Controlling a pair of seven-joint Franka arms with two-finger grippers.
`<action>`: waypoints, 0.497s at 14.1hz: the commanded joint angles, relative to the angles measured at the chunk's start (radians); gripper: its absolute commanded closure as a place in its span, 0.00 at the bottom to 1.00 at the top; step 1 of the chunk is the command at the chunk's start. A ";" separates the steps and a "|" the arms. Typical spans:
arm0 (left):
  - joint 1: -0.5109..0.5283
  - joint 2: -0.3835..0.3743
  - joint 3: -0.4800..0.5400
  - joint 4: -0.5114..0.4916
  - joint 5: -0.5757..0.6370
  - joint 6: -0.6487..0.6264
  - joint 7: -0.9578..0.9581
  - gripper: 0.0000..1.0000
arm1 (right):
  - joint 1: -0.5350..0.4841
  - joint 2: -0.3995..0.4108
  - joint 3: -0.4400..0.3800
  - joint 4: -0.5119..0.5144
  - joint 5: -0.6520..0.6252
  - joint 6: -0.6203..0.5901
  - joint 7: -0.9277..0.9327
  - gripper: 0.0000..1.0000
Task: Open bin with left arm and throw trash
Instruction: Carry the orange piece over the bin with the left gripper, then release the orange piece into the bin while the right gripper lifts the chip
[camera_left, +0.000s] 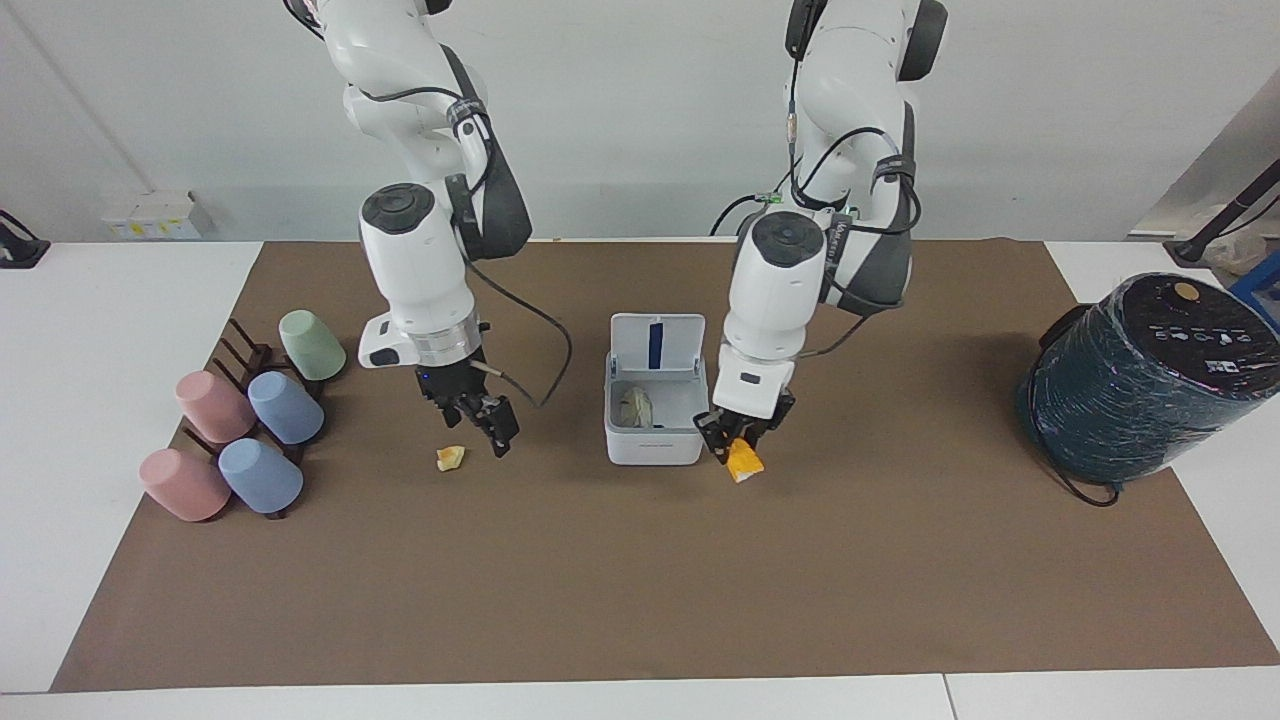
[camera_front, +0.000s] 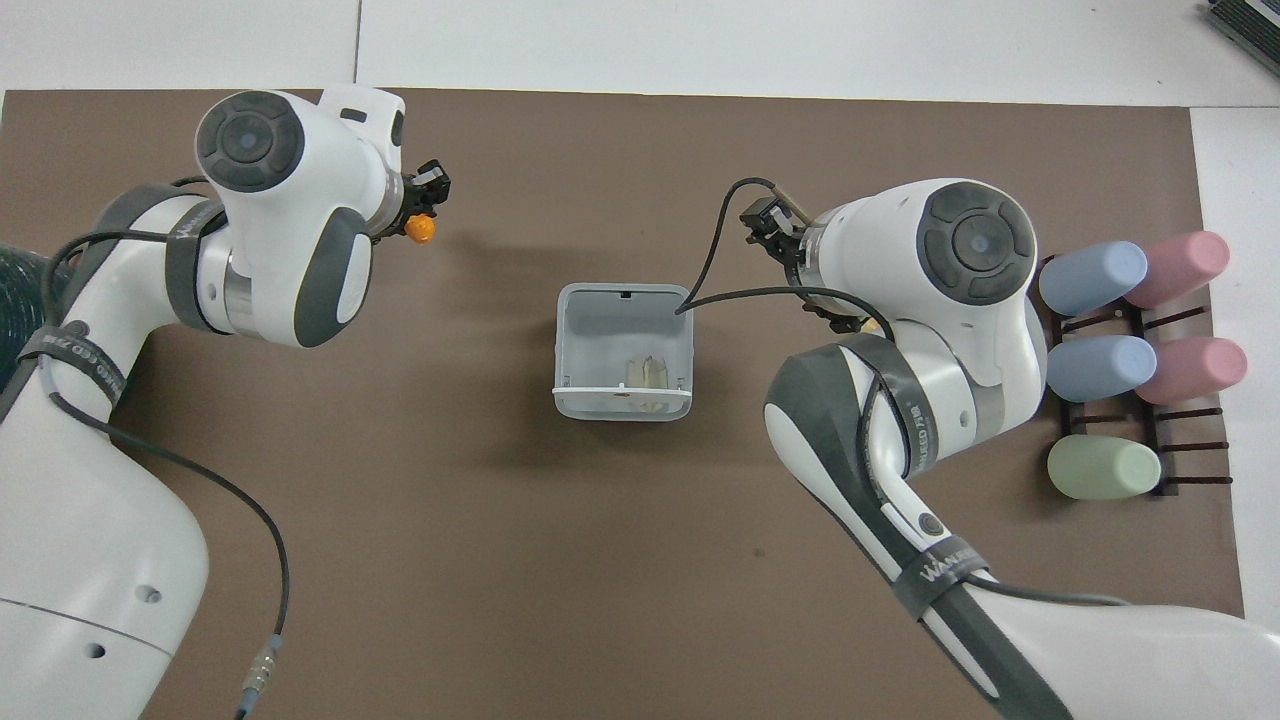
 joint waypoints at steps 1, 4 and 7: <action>-0.045 -0.040 -0.016 0.003 -0.023 -0.068 0.001 0.58 | -0.046 -0.026 0.015 -0.105 -0.016 0.114 -0.095 0.00; -0.089 -0.058 -0.044 -0.023 -0.024 -0.102 0.001 0.56 | -0.063 -0.024 0.014 -0.245 -0.016 0.249 -0.090 0.00; -0.095 -0.072 -0.044 -0.037 -0.021 -0.134 0.008 0.13 | -0.072 -0.013 0.012 -0.306 -0.016 0.310 -0.174 0.00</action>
